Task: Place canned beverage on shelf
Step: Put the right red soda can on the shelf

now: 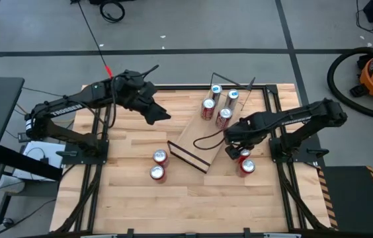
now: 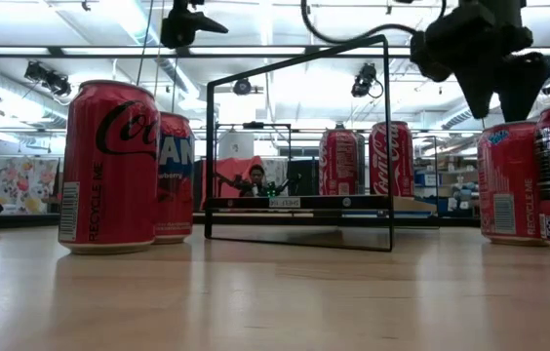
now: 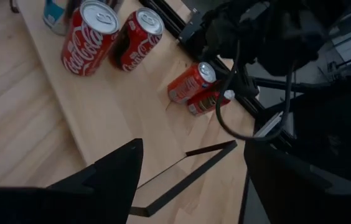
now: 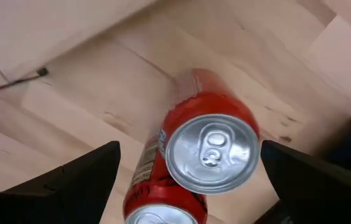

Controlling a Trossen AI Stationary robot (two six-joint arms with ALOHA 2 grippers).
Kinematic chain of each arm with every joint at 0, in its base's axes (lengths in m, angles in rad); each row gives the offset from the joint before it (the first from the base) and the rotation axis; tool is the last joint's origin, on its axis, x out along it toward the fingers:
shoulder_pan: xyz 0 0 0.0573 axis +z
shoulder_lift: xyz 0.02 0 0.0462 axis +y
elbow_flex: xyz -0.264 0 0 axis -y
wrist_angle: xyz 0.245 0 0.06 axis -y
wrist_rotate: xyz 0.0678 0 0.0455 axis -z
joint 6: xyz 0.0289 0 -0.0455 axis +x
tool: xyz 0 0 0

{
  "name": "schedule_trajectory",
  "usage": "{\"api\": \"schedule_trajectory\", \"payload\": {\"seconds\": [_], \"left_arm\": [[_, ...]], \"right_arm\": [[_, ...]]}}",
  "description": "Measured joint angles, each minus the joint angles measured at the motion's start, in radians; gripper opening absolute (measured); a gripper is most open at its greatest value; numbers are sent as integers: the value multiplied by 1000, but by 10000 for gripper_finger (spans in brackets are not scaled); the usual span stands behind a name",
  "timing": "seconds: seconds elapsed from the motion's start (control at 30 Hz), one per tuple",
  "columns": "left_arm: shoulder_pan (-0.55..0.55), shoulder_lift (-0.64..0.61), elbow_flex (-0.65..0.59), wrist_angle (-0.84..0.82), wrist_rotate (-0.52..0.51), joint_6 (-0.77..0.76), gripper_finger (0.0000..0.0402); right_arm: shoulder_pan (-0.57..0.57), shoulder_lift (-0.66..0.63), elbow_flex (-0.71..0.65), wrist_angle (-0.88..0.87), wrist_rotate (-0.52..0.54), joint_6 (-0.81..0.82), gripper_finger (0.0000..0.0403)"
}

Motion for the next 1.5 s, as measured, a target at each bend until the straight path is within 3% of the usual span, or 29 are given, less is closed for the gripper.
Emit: {"api": "schedule_trajectory", "payload": {"seconds": [0.43,0.77,0.9,1.17,1.33,1.5], "left_arm": [[7,0,0,-86,0,53,290],[7,0,0,-87,0,53,290],[7,0,0,-86,0,53,290],[7,0,0,-86,0,53,290],[7,0,0,-86,0,53,290],[7,1,0,-84,0,53,290]], "right_arm": [[-1,40,-41,-11,-15,-28,399],[-9,40,-158,143,-51,-51,397],[-30,40,-210,192,-51,-97,377],[-67,40,-167,183,-56,-369,314],[-83,40,-91,145,-108,-598,321],[-83,40,40,20,-40,-748,326]]}}
